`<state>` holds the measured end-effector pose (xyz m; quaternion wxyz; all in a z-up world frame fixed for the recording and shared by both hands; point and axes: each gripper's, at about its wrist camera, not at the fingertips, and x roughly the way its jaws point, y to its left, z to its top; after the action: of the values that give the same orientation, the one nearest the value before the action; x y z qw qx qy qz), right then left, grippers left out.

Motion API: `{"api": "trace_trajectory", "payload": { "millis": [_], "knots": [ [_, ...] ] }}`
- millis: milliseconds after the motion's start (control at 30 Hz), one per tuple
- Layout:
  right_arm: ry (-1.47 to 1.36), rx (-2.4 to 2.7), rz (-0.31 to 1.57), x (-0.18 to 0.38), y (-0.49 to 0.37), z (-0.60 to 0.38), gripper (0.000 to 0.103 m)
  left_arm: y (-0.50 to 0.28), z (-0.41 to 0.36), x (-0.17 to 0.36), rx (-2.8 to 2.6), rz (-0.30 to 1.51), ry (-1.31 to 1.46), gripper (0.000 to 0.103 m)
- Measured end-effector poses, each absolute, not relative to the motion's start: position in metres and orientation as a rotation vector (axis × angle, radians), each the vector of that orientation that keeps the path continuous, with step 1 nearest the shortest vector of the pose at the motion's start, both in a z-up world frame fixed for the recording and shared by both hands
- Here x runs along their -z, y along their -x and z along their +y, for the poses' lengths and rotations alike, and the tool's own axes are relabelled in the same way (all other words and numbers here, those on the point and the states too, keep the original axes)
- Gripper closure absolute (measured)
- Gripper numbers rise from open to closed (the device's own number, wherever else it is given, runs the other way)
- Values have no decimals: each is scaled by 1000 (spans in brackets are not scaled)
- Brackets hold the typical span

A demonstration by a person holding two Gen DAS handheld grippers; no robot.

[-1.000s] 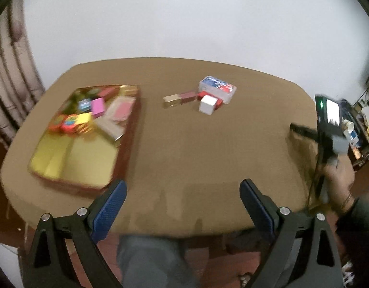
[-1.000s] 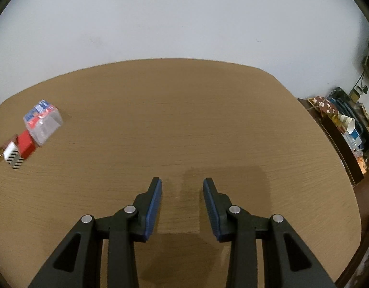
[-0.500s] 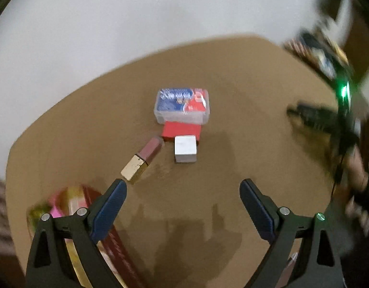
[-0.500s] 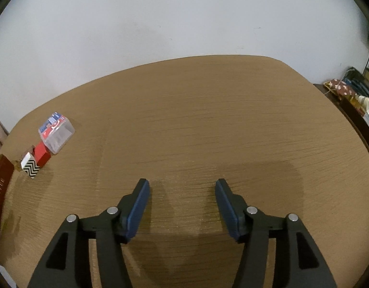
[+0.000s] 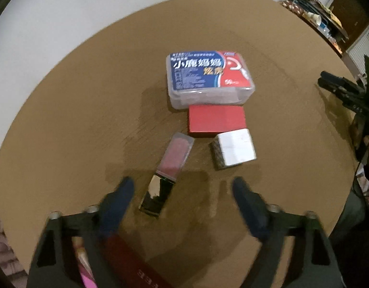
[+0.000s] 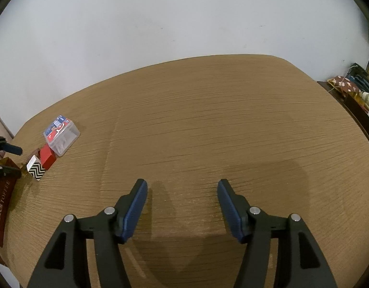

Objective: Organize rigid objects
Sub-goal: 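Grasp the pink lipstick tube with the left gripper and drop it in tray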

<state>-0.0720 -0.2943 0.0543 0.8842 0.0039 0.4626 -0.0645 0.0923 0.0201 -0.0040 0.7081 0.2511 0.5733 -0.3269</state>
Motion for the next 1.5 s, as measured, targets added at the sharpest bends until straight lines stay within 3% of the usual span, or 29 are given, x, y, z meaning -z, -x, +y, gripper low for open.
{"api": "trace_trajectory", "payload": {
  "millis": [100, 133, 200, 433, 667, 800, 1133, 1500],
  "knots": [
    [-15, 133, 961, -54, 72, -295, 40, -97, 23, 20, 754, 1335, -550, 74],
    [-16, 133, 961, -54, 72, -295, 39, -97, 24, 21, 757, 1332, -545, 74],
    [-17, 132, 962, -54, 72, -295, 38, -97, 27, 19, 778, 1332, -503, 86],
    [-25, 131, 961, -53, 72, -294, 38, -69, 45, 3, 625, 1259, -457, 86],
    [-29, 130, 961, -53, 73, -293, 37, 4, 123, -89, 441, 1116, -225, 86],
    [-27, 132, 961, -53, 73, -292, 37, 44, 179, -112, 318, 1153, -170, 86],
    [-15, 139, 965, -52, 73, -289, 36, 55, 263, -45, 84, 1301, -160, 86],
    [16, 144, 977, -49, 72, -282, 32, 39, 284, -4, 26, 1347, -151, 86]
  ]
}}
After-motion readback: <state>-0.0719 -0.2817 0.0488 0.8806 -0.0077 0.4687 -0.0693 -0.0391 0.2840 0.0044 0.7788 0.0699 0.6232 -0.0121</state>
